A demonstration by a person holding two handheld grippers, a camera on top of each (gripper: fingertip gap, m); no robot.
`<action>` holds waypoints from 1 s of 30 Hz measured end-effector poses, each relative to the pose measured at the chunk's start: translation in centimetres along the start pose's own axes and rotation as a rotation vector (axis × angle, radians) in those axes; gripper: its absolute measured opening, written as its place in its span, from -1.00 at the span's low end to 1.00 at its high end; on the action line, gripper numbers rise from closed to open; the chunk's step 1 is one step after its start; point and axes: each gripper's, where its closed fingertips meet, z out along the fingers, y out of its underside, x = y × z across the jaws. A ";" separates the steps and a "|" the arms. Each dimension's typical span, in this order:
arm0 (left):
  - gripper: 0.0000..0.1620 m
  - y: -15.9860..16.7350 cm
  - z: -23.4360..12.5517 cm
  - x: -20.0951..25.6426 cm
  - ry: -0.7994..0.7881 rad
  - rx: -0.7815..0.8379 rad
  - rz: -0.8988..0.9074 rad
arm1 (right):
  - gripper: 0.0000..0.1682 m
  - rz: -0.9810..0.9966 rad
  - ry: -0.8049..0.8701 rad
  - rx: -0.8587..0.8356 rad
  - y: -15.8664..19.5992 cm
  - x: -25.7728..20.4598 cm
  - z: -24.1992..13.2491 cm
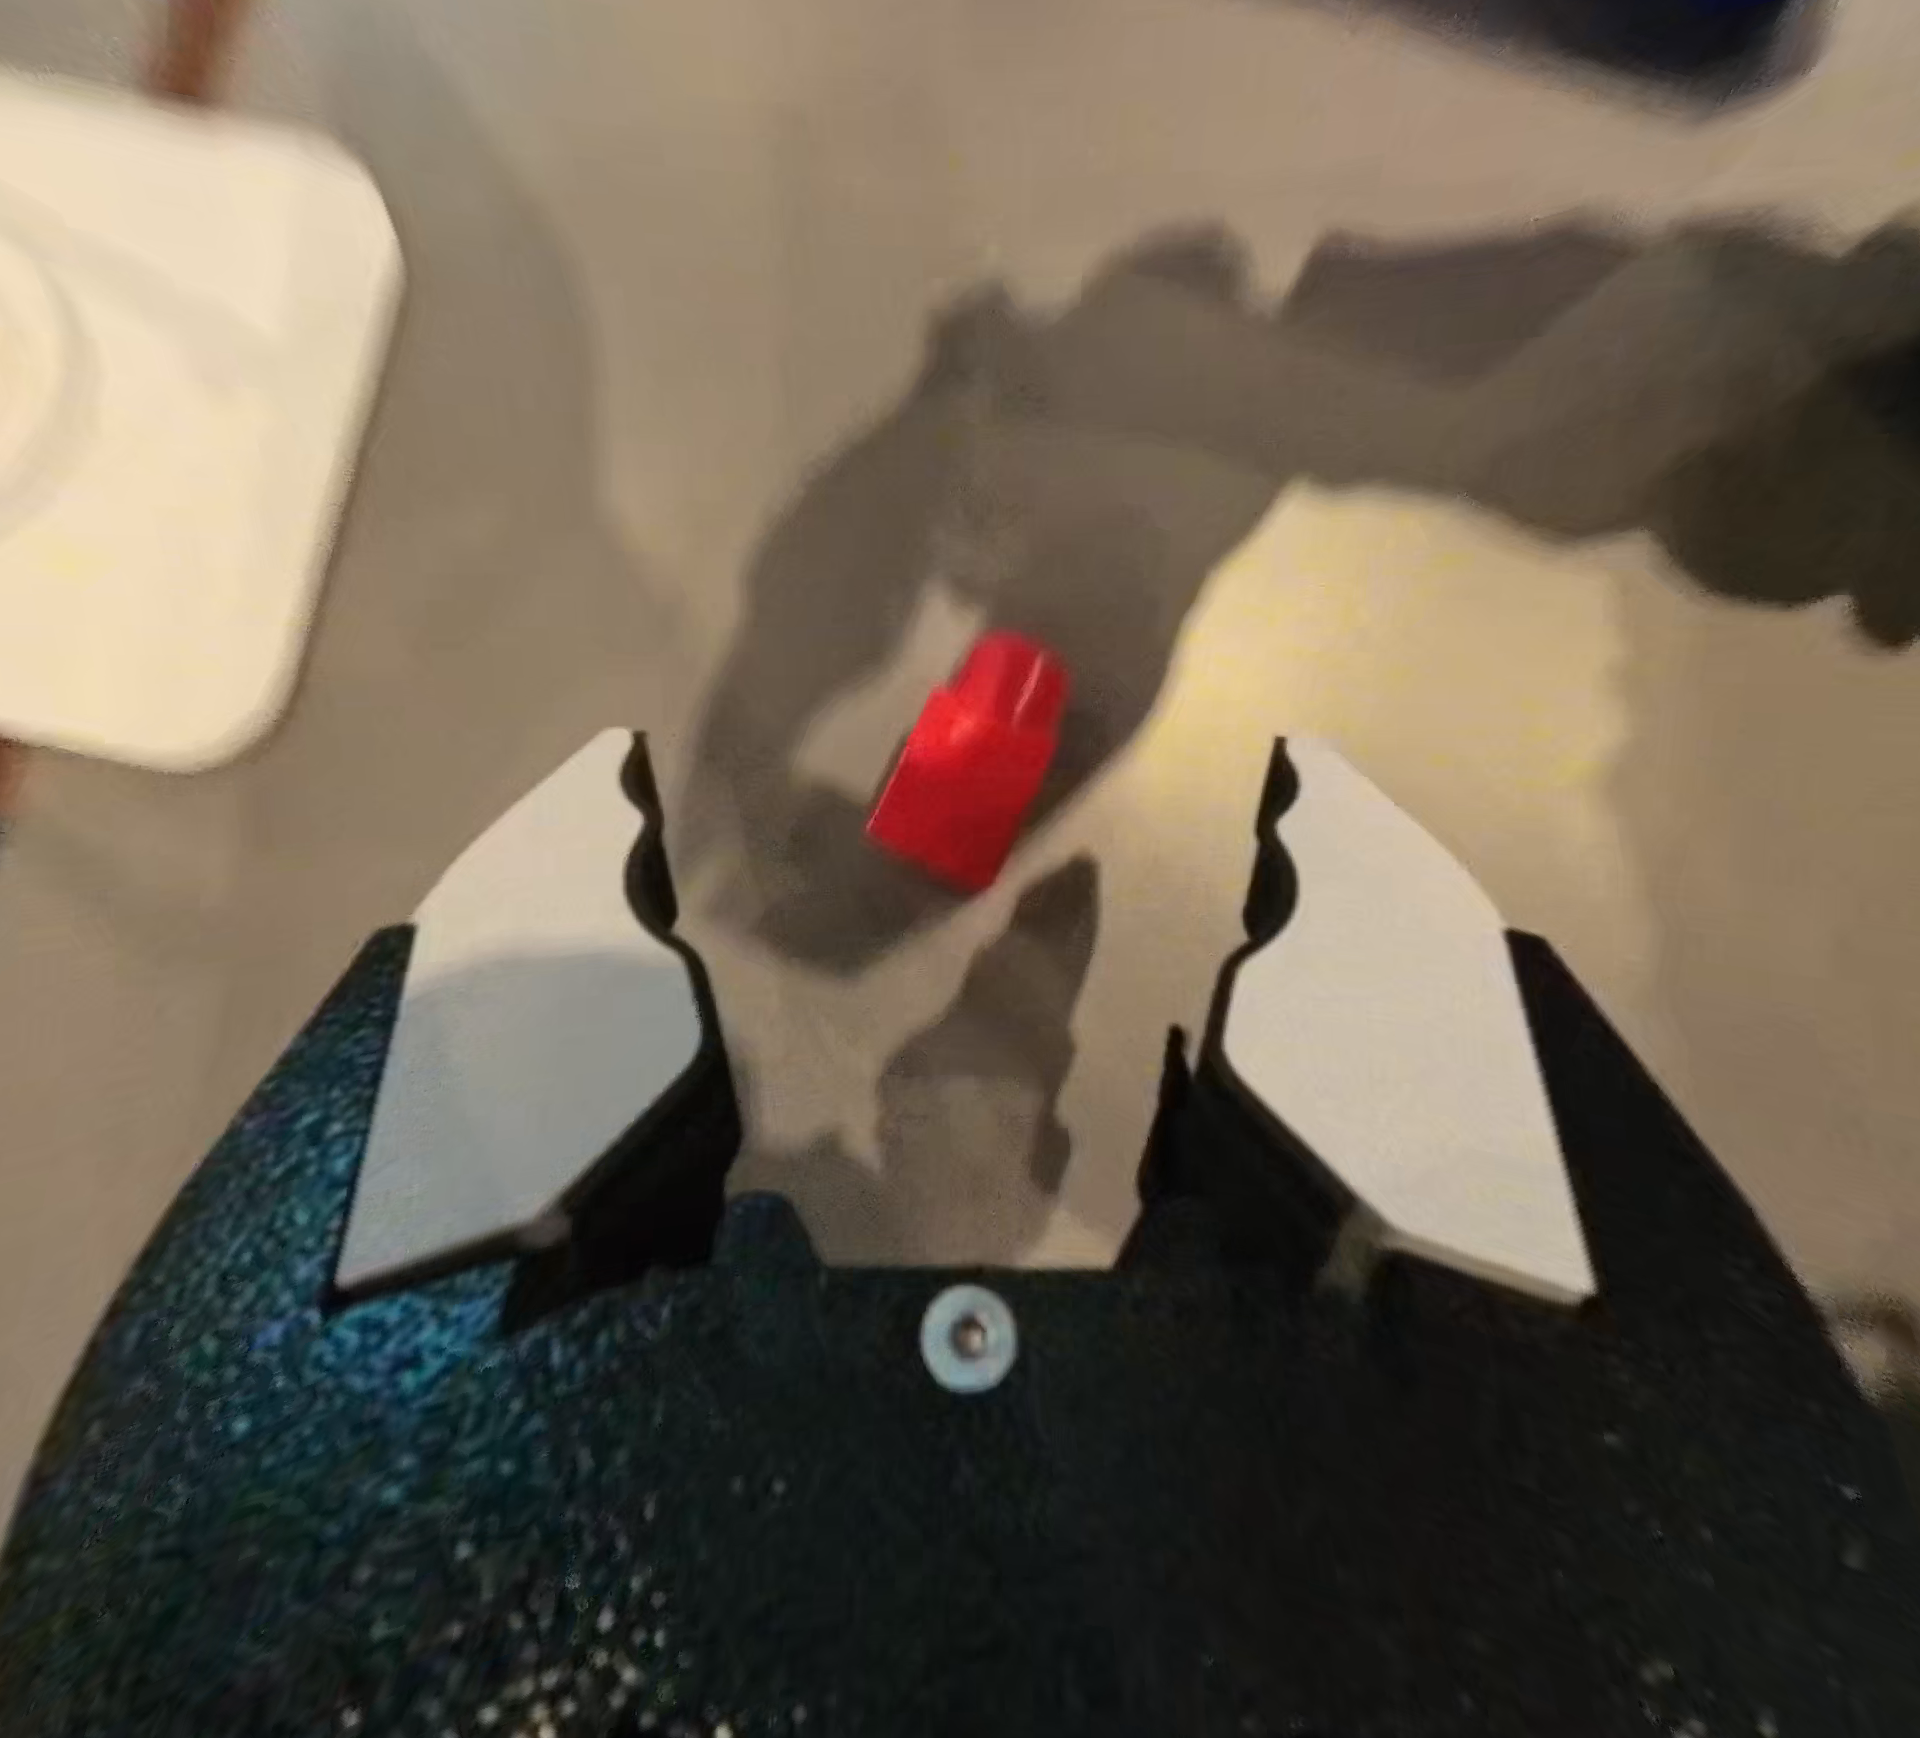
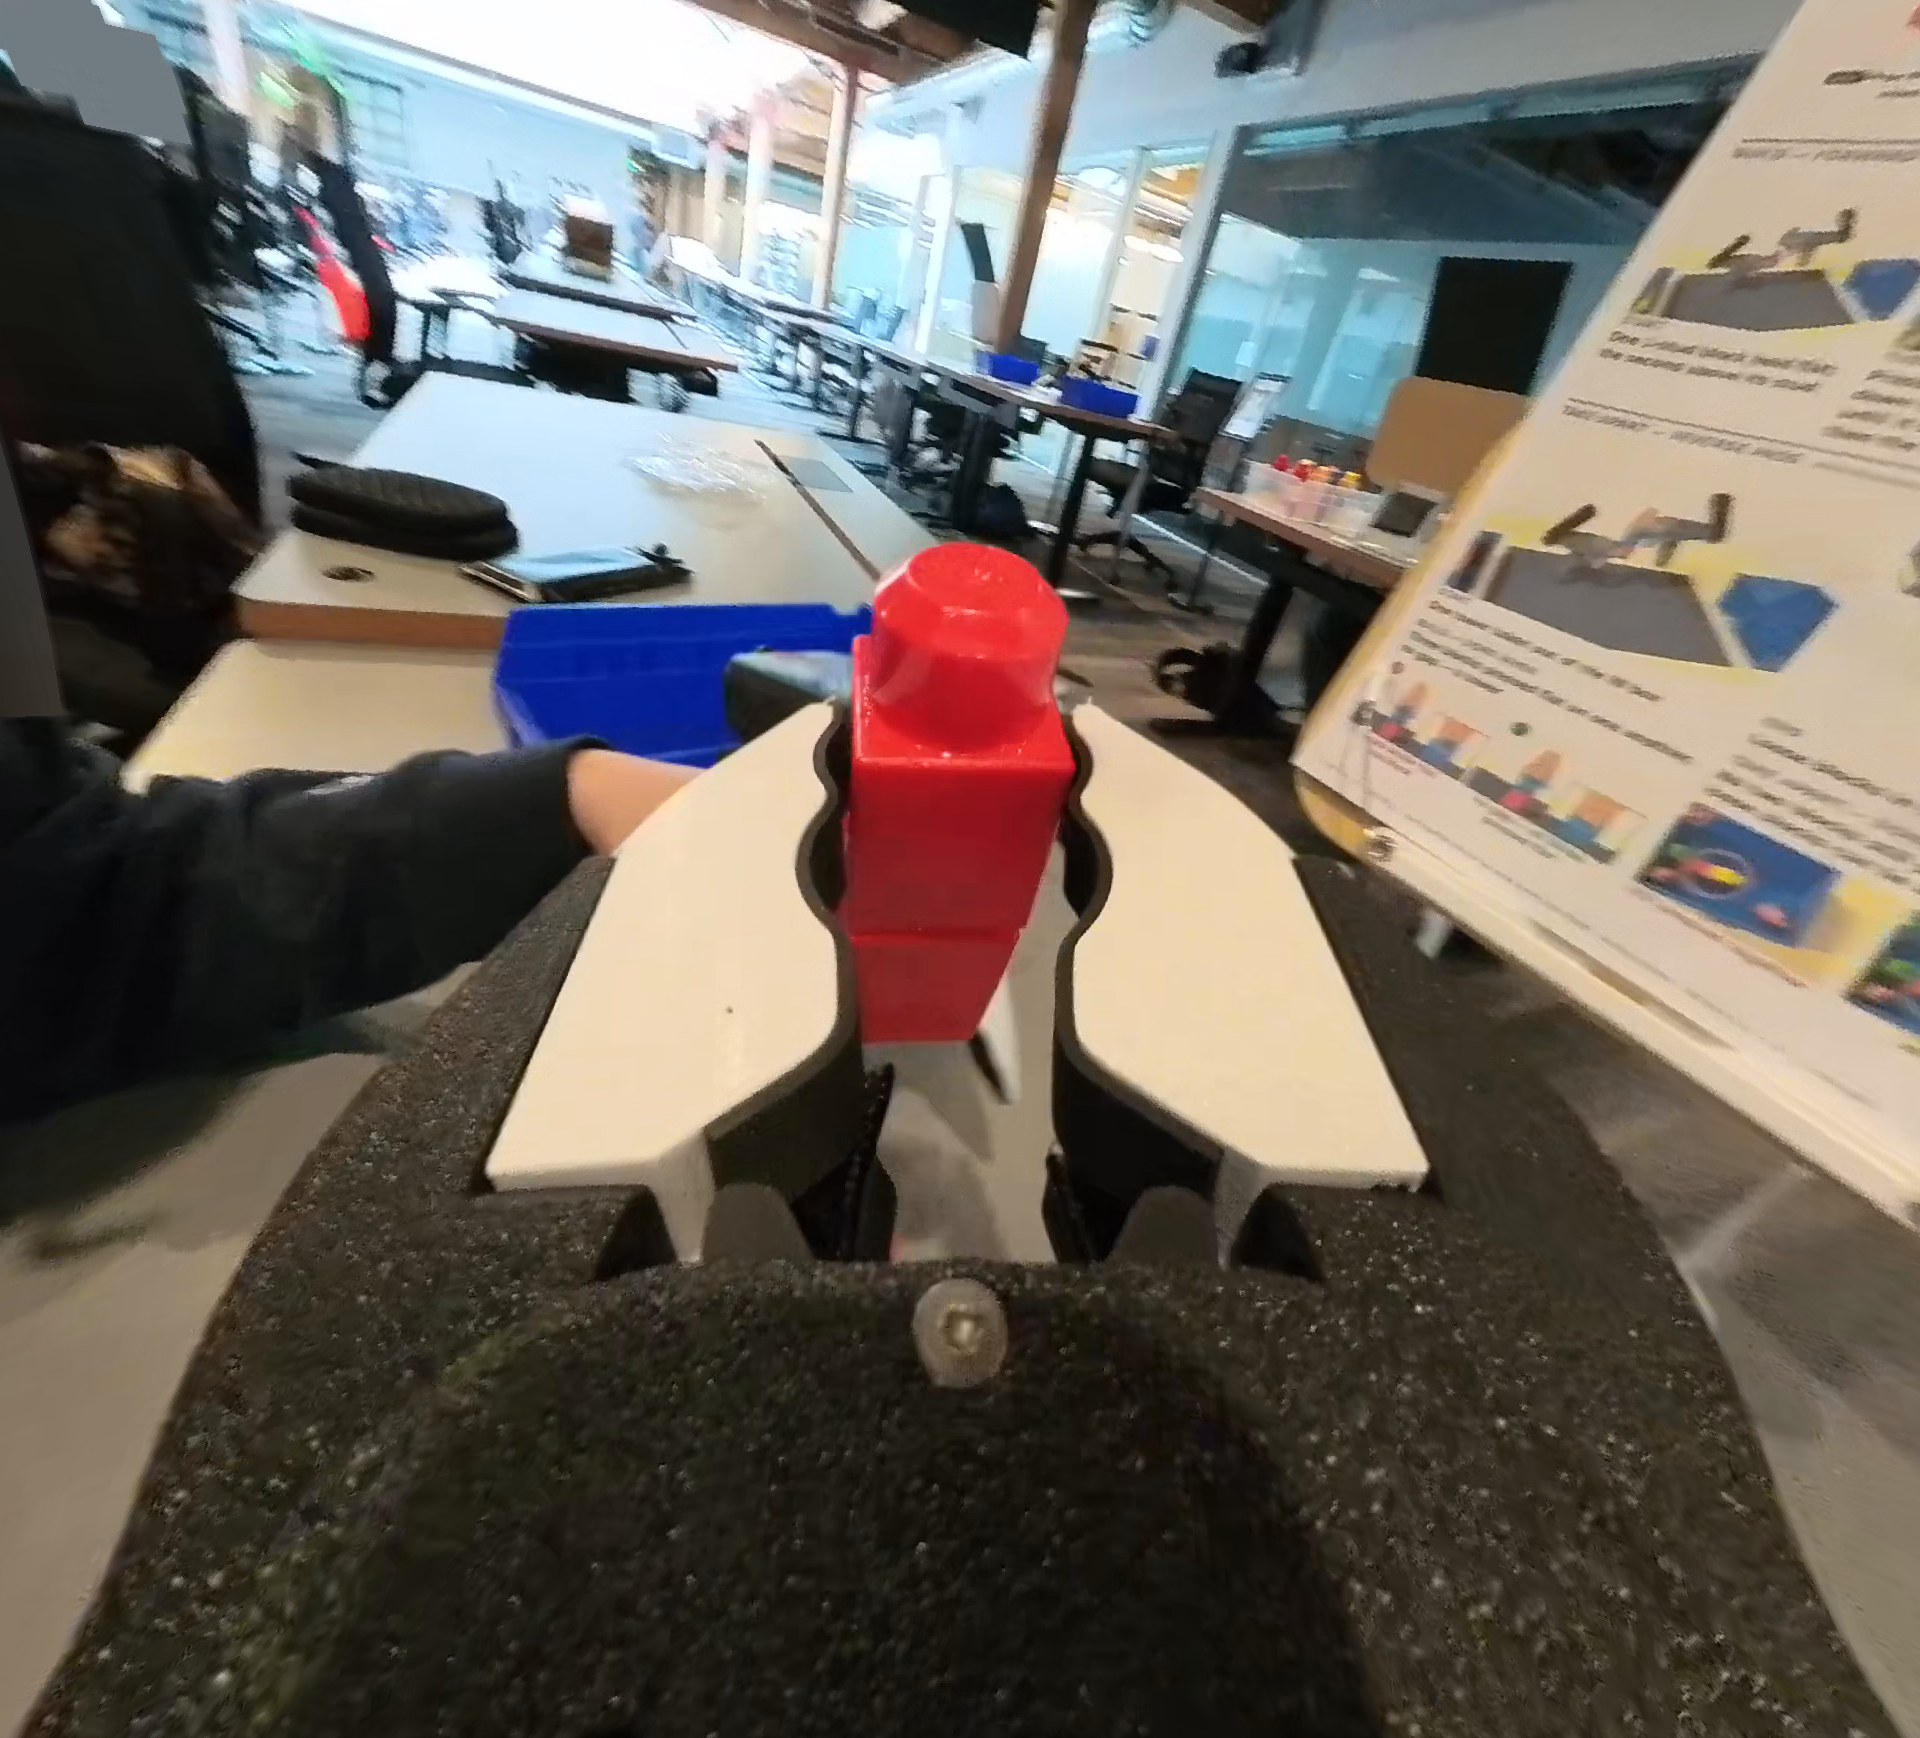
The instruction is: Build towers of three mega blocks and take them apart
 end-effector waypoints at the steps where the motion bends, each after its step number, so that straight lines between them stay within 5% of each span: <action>1: 0.37 -2.2 -1.3 0.5 0.007 0.134 0.027 | -0.55 0.025 -0.032 0.014 0.0 -0.3 0.2; 6: 0.12 -10.1 -8.1 5.7 0.197 0.673 0.139 | -0.55 0.075 -0.125 0.012 0.4 -1.5 1.3; 10: -0.48 -11.0 -8.9 6.2 0.197 0.731 0.144 | -0.55 0.074 -0.197 -0.001 0.5 -2.8 1.9; 11: -0.49 -11.0 -8.6 5.8 0.170 0.726 0.134 | -0.55 0.031 -0.172 -0.017 0.7 -2.7 1.9; 16: -0.50 -10.2 -7.3 3.6 0.109 0.655 0.009 | -0.56 -0.564 0.269 -0.087 -1.0 0.5 -0.3; 18: -0.50 -10.0 -7.5 2.9 0.117 0.675 -0.033 | -0.56 -0.608 0.482 -0.291 -0.4 3.5 -3.7; 22: -0.50 -9.7 -9.0 2.1 0.089 0.723 -0.025 | -0.55 -0.302 0.829 -0.865 6.5 9.2 -15.7; 24: -0.49 -9.6 -9.6 1.9 0.074 0.741 -0.017 | -0.55 -0.153 0.914 -1.024 9.8 10.0 -20.9; 26: -0.49 -9.5 -10.1 1.9 0.072 0.756 -0.006 | -0.54 0.006 0.920 -1.053 12.1 9.8 -23.1; 30: -0.49 -9.8 -10.5 2.8 0.122 0.794 0.038 | -0.12 0.060 0.917 -0.868 10.4 10.3 -21.3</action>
